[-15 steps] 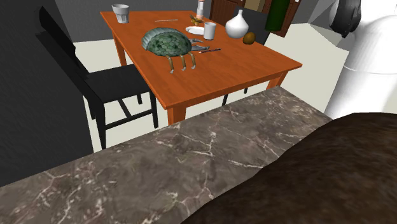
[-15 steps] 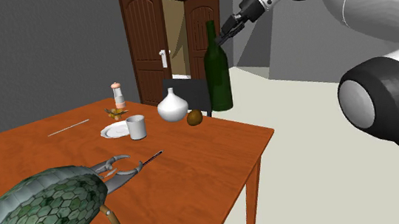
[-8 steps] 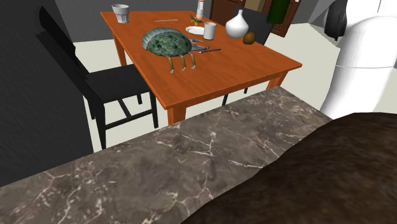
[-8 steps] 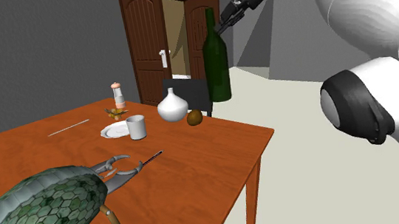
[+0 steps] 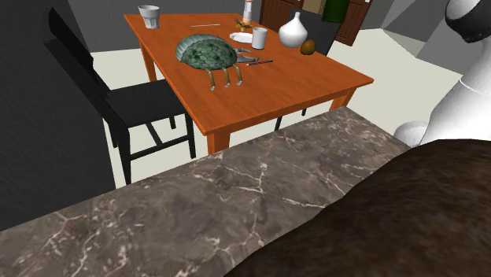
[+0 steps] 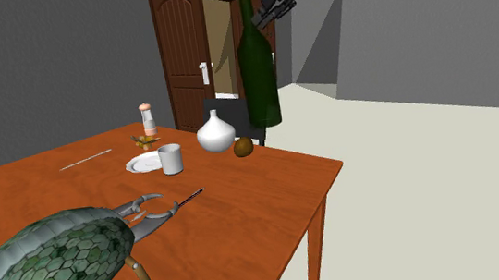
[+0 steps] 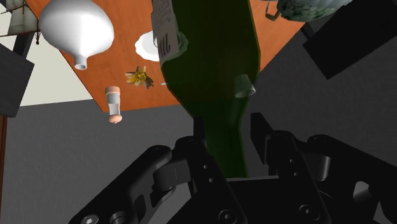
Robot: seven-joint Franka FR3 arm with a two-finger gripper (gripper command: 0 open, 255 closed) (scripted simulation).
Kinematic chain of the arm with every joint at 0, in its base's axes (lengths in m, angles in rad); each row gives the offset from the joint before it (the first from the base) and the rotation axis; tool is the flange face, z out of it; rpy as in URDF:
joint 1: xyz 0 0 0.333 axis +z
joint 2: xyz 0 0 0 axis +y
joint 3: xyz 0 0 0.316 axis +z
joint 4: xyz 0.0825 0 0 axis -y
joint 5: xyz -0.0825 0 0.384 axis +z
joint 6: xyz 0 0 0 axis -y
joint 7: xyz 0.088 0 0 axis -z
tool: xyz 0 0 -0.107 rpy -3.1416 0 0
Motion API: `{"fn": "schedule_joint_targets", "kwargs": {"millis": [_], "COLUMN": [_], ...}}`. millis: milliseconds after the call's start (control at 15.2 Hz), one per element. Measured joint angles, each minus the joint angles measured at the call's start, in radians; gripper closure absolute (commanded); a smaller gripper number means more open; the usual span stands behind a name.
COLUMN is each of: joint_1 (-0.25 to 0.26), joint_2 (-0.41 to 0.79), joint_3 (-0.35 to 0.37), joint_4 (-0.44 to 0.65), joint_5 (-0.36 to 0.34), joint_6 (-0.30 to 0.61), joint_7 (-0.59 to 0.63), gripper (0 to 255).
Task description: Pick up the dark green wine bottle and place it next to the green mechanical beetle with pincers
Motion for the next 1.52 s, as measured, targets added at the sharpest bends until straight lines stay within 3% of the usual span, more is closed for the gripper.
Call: {"fn": "schedule_joint_targets", "kwargs": {"millis": [66,198,462,1122,1518], "joint_1": [0.11,0.062,-0.002,-0.061,-0.072], "joint_2": [-0.123,-0.228,-0.324,-0.411,-0.439], "joint_3": [0.051,0.253,0.475,0.799,0.854], "joint_4": [-0.061,-0.171,-0.299,-0.474,-0.569], "joint_5": [-0.192,-0.363,-0.509,-0.691,-0.724], "joint_6": [0.081,0.182,0.285,0.421,0.491], "joint_7": [0.082,0.161,0.28,0.558,0.61], "gripper": [255,255,255,255,255]}}
